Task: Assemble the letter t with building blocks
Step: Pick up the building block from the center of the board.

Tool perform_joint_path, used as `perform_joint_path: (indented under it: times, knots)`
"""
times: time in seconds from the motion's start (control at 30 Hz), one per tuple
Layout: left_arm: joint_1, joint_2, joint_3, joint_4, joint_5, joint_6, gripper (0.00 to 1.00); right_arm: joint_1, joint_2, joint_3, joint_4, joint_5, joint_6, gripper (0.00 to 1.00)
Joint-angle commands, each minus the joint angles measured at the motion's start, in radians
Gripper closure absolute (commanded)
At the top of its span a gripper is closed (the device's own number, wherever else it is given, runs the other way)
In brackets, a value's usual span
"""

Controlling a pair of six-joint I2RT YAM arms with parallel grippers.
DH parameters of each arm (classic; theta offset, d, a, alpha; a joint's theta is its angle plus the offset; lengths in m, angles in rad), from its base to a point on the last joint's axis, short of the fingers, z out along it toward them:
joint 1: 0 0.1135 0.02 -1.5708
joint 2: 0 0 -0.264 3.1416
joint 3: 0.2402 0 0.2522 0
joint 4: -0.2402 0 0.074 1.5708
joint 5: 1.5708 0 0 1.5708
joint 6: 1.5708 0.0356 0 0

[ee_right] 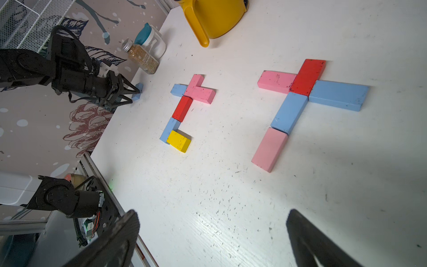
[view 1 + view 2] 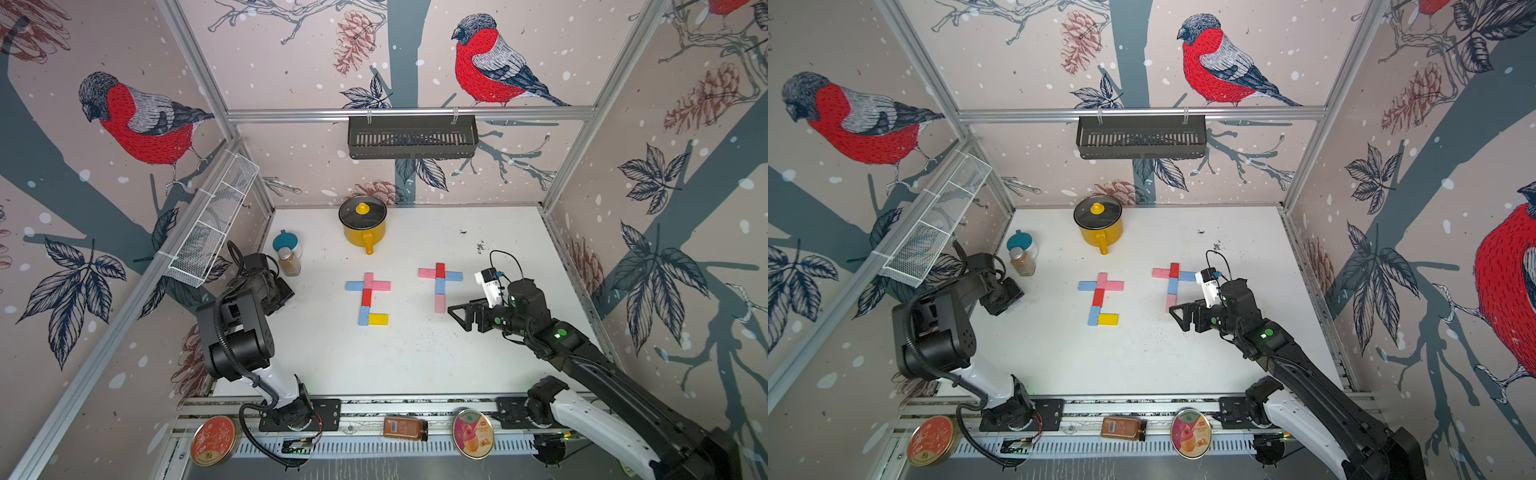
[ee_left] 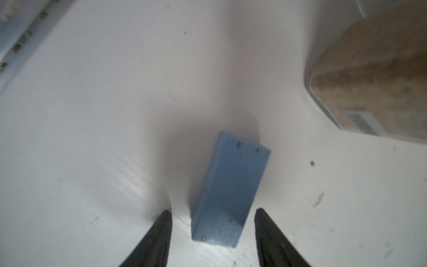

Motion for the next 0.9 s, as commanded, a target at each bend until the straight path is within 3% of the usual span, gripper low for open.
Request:
perform_joint_path:
  times: [0.0,0.37,0.53,0.87]
  knots:
    - [-0.011,0.047,0.027,-0.059,-0.063,0.027,0.46,0.001,-0.009,0.000,0.020,0.021,-0.012,0.00]
    - [-0.032,0.083,0.040,-0.072,-0.058,0.061,0.71,0.000,0.003,0.001,0.026,0.025,-0.003,0.00]
    - [-0.089,0.027,0.026,-0.090,-0.044,0.082,0.79,0.000,-0.001,0.000,0.012,0.040,-0.007,0.00]
    - [-0.565,-0.314,-0.018,-0.126,-0.054,0.025,0.81,-0.013,-0.017,0.021,-0.027,0.097,0.005,0.00]
